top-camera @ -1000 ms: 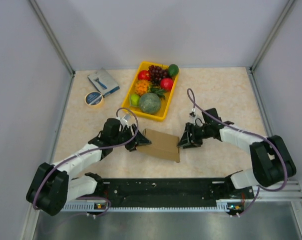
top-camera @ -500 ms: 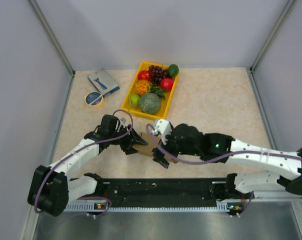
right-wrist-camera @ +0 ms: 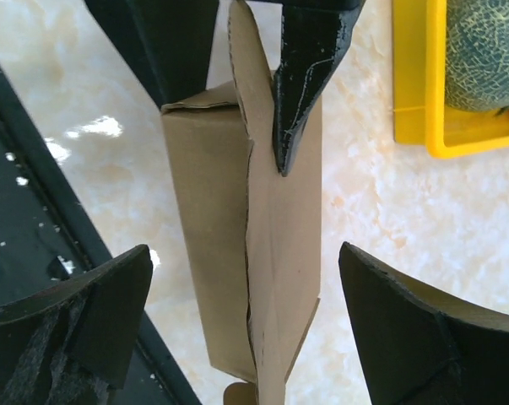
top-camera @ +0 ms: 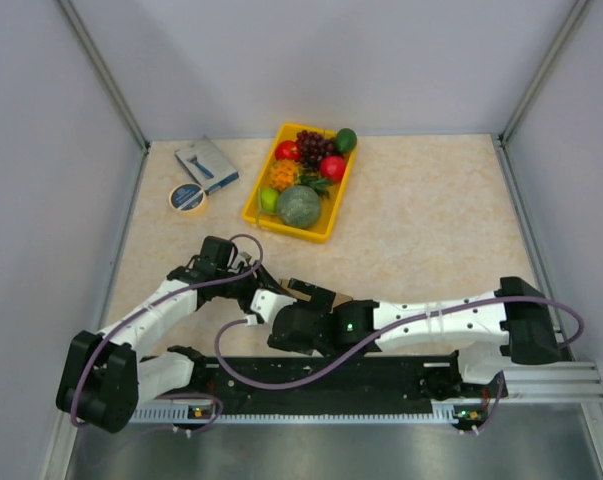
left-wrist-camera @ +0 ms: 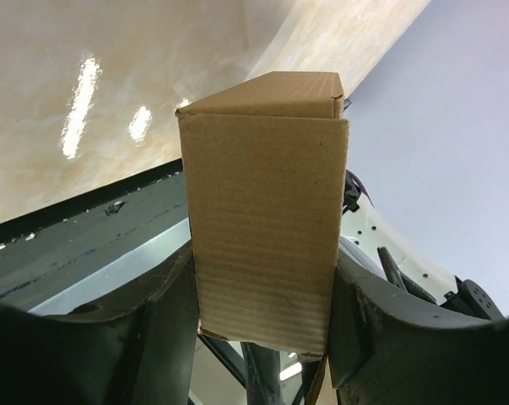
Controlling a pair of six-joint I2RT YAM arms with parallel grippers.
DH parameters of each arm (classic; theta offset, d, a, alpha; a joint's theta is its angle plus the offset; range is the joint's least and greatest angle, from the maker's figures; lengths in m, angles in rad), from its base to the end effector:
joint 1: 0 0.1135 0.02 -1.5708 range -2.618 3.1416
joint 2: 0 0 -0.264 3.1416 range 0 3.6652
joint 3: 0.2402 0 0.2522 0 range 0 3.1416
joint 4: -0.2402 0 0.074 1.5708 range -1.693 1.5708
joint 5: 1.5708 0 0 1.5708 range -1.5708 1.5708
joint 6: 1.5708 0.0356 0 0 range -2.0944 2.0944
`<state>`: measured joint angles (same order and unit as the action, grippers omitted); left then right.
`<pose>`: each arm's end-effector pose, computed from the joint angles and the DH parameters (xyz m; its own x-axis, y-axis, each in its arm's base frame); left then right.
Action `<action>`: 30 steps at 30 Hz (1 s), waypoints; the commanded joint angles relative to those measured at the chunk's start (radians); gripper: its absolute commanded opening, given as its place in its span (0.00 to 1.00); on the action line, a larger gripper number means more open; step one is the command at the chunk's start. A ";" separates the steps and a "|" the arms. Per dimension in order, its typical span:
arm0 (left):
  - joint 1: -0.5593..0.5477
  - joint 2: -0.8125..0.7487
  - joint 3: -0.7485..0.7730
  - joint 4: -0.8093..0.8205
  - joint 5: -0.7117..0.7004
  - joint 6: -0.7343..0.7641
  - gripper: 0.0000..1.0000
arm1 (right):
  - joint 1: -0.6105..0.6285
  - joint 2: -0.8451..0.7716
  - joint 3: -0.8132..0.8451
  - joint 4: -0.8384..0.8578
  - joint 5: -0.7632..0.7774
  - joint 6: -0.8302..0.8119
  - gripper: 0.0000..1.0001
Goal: Fold the paper box
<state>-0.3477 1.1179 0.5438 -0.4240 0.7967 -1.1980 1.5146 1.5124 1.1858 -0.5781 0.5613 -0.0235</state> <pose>0.1759 -0.0908 0.1851 -0.8489 -0.3848 0.3623 -0.5164 0.4580 -0.7236 0.0369 0.3186 0.2734 -0.0247 -0.7936 -0.6079 -0.8276 0.3574 -0.4329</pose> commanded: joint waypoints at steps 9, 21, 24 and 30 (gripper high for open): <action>0.006 0.006 -0.008 0.034 0.052 -0.086 0.54 | 0.009 0.085 -0.015 0.012 0.114 -0.019 0.84; 0.007 -0.032 -0.028 0.080 0.055 -0.129 0.74 | -0.024 0.051 -0.087 0.080 0.111 -0.016 0.48; 0.018 -0.061 -0.015 0.074 0.029 -0.068 0.80 | -0.057 0.019 -0.117 0.086 0.007 -0.033 0.44; 0.140 -0.211 0.064 -0.097 -0.142 0.250 0.91 | -0.161 -0.125 -0.166 0.060 -0.233 -0.075 0.35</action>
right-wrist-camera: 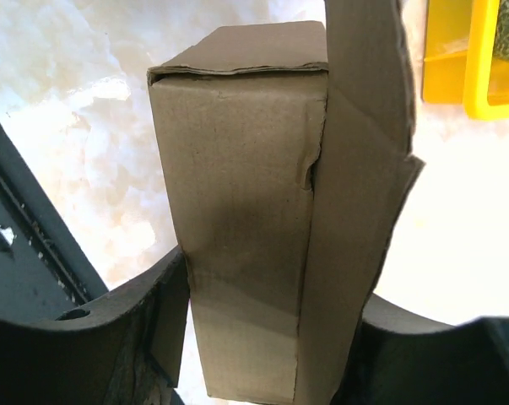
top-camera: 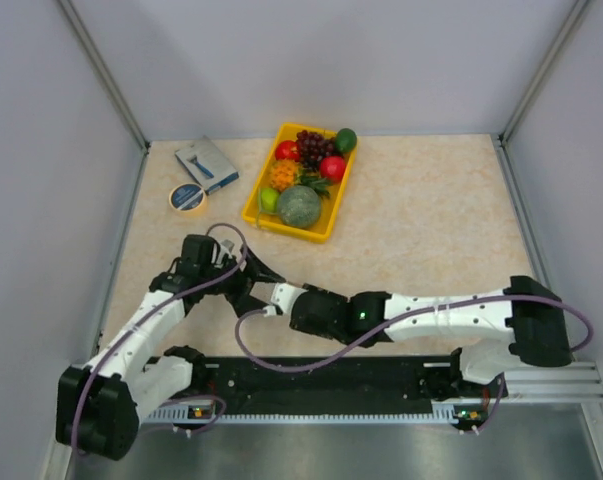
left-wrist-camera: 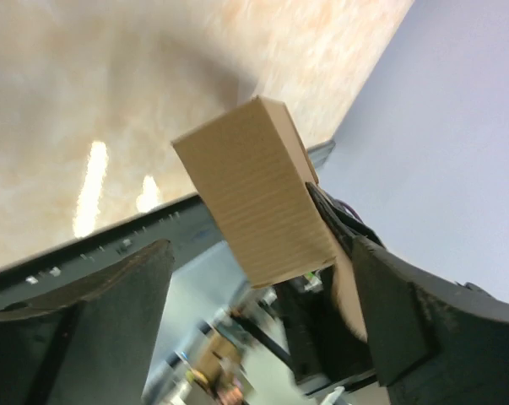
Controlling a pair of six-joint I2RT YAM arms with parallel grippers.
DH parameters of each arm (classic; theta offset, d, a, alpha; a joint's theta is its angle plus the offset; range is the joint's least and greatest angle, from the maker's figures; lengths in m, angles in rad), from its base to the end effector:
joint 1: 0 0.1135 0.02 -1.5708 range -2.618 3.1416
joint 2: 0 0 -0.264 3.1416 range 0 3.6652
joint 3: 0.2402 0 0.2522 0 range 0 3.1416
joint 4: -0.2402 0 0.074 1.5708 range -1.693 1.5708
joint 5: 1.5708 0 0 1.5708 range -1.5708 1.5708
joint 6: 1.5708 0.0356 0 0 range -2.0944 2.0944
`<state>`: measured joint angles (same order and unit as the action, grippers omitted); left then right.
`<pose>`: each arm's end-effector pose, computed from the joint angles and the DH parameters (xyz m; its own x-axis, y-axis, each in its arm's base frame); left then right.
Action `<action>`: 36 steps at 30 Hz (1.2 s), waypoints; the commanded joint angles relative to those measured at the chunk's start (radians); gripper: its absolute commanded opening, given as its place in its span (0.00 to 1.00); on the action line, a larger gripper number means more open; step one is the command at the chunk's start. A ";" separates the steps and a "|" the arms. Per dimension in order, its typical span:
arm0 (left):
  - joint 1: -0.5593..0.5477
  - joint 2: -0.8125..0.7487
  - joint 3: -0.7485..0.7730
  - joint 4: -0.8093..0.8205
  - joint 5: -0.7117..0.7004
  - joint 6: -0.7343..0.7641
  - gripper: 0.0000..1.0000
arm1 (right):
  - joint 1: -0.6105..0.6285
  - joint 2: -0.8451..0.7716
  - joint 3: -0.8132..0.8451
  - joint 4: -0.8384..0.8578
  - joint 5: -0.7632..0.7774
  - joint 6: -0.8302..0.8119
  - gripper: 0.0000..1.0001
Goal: Fold the paper box
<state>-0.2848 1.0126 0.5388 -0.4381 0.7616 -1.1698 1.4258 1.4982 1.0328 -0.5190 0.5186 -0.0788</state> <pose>0.1722 -0.0760 0.2002 -0.8567 -0.4435 0.2634 -0.4610 0.4293 -0.7767 0.0615 0.2990 0.2331 -0.0555 -0.8529 -0.5192 -0.8267 0.3308 -0.4551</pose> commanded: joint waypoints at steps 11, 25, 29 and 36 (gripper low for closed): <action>0.084 -0.410 0.207 -0.174 -0.401 0.683 0.79 | -0.313 -0.073 0.009 -0.124 -0.560 -0.139 0.43; -0.347 -0.220 0.095 0.246 -0.366 1.082 0.67 | -0.392 -0.099 -0.031 -0.153 -0.727 -0.200 0.47; -0.349 -0.204 0.085 0.289 -0.347 1.139 0.59 | -0.395 -0.115 -0.036 -0.153 -0.718 -0.199 0.47; -0.323 -0.388 0.034 0.332 -0.436 1.027 0.61 | -0.419 -0.141 -0.045 -0.148 -0.749 -0.199 0.47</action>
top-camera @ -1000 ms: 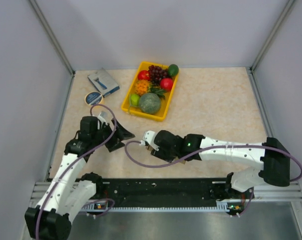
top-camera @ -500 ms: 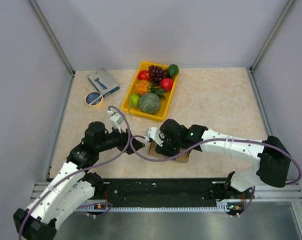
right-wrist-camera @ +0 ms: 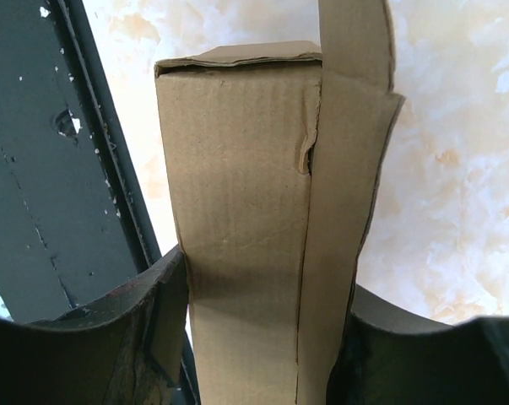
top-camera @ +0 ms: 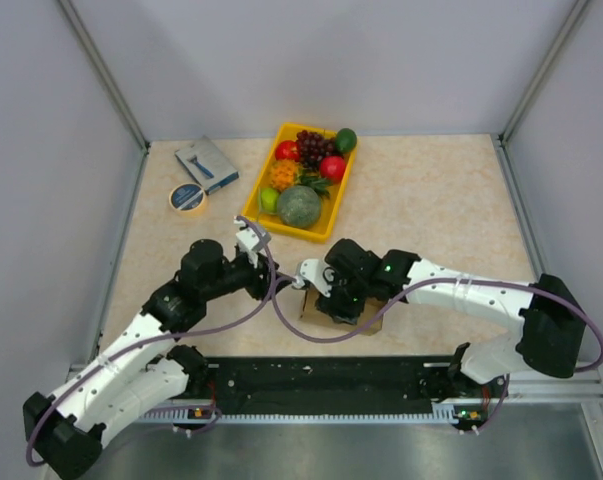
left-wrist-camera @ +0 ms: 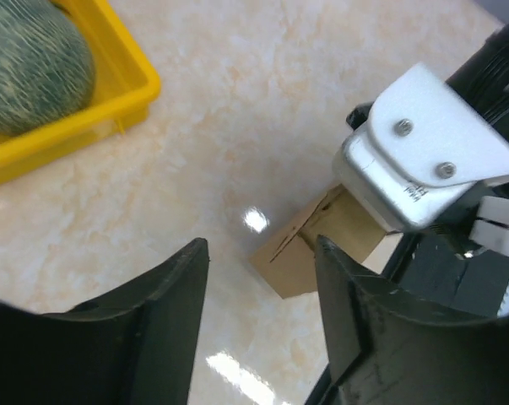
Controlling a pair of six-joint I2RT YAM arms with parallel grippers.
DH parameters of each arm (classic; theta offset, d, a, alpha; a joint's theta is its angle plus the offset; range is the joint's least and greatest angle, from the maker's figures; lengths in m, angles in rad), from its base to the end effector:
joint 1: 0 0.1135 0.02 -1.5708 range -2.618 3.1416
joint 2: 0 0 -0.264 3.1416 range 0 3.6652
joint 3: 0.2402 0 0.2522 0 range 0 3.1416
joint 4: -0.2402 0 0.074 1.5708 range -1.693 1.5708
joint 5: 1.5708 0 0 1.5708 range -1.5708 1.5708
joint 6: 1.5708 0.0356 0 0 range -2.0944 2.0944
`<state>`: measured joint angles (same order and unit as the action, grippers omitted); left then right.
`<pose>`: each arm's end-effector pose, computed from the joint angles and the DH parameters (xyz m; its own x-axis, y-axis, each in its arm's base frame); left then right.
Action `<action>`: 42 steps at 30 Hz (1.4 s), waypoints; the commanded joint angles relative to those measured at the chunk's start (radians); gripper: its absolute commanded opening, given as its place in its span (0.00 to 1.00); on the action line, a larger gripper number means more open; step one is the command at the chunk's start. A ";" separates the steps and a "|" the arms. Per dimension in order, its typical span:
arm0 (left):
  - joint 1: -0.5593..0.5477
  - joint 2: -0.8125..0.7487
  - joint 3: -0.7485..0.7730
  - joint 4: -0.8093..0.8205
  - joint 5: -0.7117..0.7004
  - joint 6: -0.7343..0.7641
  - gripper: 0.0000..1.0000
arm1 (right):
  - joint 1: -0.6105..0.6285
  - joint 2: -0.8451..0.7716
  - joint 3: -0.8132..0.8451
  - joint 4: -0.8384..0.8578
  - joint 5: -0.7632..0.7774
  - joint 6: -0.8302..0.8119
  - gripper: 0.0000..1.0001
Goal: Fold the paper box
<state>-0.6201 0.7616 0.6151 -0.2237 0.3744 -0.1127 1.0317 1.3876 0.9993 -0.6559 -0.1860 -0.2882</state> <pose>0.1388 -0.1151 0.2805 -0.3846 0.1460 -0.9115 0.7800 0.5794 -0.2363 0.1361 0.2403 0.2416 -0.1722 -0.8320 -0.5273 -0.9805 0.1964 0.0104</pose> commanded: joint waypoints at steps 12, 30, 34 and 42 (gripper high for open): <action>0.117 -0.107 -0.071 0.205 0.093 -0.200 0.52 | -0.041 -0.124 -0.028 -0.002 -0.098 0.037 0.47; 0.090 0.131 0.003 0.228 0.358 -0.055 0.55 | -0.047 -0.070 -0.002 0.015 -0.119 0.030 0.46; 0.048 0.151 0.009 0.228 0.328 -0.039 0.57 | -0.047 -0.076 -0.004 0.013 -0.119 0.032 0.45; -0.024 0.188 0.029 0.187 0.255 -0.005 0.43 | -0.045 -0.076 -0.002 0.019 -0.110 0.040 0.45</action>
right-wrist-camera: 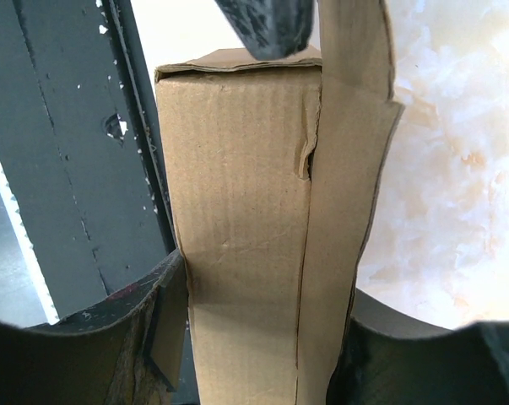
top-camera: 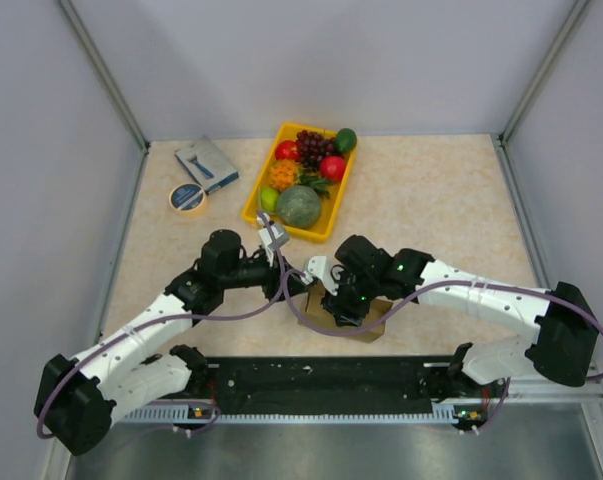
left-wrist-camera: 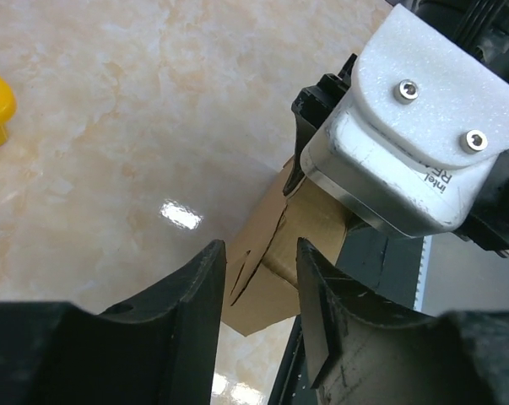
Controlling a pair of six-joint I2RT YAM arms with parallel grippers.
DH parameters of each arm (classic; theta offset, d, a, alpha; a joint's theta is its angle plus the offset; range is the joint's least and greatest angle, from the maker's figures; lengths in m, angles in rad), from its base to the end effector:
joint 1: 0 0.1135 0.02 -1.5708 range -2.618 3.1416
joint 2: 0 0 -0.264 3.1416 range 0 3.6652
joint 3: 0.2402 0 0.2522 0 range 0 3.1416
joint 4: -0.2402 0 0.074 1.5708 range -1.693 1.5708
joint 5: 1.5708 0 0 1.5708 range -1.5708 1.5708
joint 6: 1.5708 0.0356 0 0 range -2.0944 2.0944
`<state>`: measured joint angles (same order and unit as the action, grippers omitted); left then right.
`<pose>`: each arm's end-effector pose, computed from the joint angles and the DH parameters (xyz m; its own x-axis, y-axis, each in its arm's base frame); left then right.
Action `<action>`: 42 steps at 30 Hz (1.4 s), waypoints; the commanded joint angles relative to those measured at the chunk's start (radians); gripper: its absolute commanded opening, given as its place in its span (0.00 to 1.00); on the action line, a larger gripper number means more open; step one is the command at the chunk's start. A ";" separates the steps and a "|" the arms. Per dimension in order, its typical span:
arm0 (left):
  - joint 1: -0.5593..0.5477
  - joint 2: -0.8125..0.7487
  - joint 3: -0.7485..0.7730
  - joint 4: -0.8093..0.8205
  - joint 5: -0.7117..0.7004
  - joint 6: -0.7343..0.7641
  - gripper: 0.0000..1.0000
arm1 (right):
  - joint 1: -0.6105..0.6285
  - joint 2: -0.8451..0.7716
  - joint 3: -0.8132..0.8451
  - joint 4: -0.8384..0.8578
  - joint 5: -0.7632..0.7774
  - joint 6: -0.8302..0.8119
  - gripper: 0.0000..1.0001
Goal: Fold the paper box
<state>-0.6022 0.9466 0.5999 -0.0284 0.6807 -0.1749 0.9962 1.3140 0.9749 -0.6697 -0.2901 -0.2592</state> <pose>0.1613 -0.1380 0.2637 -0.4579 0.1506 -0.8762 0.8562 0.3401 -0.3890 0.1336 0.2251 0.2525 -0.2172 -0.7873 -0.5771 -0.9754 0.1977 0.0974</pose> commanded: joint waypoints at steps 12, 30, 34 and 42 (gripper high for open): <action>-0.149 -0.017 0.037 -0.022 -0.289 0.081 0.14 | -0.010 0.016 0.038 0.059 0.022 0.050 0.45; -0.211 -0.088 -0.127 0.134 -0.506 0.057 0.00 | -0.131 -0.295 -0.022 -0.063 0.282 0.581 0.95; -0.220 -0.103 -0.141 0.143 -0.523 0.046 0.00 | -0.238 -0.378 -0.027 -0.166 0.240 0.758 0.92; -0.222 -0.104 -0.144 0.133 -0.544 0.031 0.00 | -0.179 -0.473 -0.113 -0.131 0.080 0.896 0.62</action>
<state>-0.8200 0.8589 0.4633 0.0525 0.1593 -0.1303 0.7704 0.8993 0.9012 -0.8154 -0.1246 0.5327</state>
